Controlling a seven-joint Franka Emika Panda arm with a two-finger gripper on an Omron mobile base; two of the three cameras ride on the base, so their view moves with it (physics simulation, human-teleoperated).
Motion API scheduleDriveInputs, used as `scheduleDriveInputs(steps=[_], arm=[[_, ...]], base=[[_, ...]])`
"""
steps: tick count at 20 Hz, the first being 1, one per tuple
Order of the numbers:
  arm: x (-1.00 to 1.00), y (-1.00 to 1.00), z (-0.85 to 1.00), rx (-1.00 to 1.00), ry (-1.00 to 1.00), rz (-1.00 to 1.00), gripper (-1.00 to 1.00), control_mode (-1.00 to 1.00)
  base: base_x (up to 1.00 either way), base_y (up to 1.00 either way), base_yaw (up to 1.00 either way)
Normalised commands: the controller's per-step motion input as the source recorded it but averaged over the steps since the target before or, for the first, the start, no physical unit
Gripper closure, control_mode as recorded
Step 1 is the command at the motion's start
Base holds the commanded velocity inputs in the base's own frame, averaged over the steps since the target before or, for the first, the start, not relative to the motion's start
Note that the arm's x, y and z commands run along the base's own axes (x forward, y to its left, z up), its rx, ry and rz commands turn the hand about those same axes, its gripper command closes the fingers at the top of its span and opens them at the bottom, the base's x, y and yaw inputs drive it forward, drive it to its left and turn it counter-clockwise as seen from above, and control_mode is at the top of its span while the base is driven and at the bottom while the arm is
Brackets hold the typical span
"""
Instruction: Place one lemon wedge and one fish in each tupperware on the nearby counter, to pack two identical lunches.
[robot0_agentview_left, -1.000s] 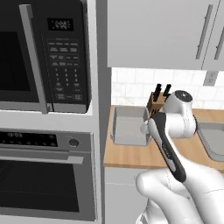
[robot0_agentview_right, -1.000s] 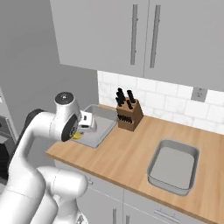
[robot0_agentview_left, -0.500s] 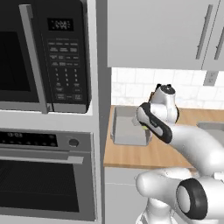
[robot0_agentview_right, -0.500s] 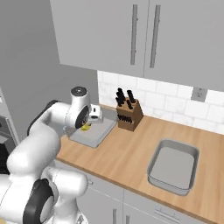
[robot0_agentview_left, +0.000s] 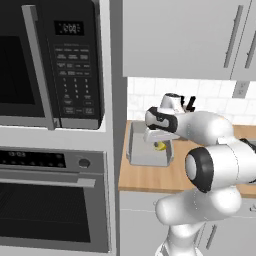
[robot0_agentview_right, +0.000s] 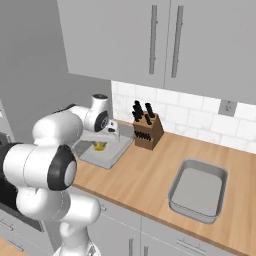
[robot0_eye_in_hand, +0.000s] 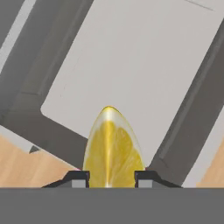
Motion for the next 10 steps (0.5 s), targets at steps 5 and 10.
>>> scheduleDriveInputs(steps=[5, 10], arm=[[0.30, 0.00, -0.38, 0.00, 0.02, 0.00, 1.00, -1.00], [0.63, -0.01, -0.06, 0.00, 0.00, 0.00, 1.00, -1.00]], base=[[0.00, 0.00, 0.00], [0.00, 0.00, 0.00]])
